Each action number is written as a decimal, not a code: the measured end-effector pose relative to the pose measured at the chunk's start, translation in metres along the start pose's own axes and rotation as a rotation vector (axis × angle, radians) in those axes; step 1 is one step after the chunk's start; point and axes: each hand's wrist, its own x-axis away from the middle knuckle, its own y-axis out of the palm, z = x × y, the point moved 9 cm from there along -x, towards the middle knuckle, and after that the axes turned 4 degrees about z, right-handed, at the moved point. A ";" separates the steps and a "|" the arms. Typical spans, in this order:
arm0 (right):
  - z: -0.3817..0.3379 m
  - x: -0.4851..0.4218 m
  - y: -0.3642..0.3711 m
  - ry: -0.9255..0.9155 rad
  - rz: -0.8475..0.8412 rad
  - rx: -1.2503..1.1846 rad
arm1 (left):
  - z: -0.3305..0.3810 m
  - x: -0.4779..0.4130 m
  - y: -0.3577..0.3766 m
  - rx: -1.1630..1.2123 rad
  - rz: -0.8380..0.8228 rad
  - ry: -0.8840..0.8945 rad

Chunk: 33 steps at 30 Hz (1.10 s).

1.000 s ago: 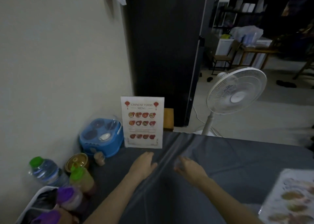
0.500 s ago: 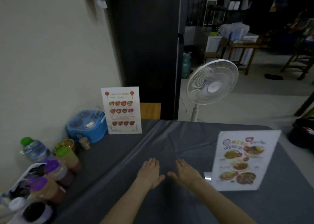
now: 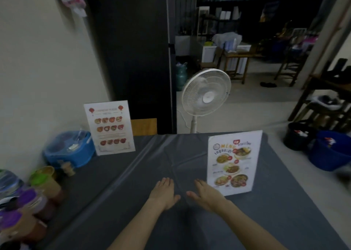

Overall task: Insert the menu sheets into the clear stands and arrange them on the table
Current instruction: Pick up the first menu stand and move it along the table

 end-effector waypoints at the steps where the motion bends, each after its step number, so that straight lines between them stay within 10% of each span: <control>1: 0.006 0.005 -0.001 0.015 0.001 -0.019 | 0.006 0.000 -0.001 0.011 0.010 0.015; 20: 0.139 0.084 -0.035 0.351 0.248 -0.562 | 0.088 -0.013 0.010 0.230 0.049 0.137; 33: 0.217 0.014 -0.112 0.358 0.446 -0.989 | 0.088 -0.061 -0.028 1.026 0.253 -0.210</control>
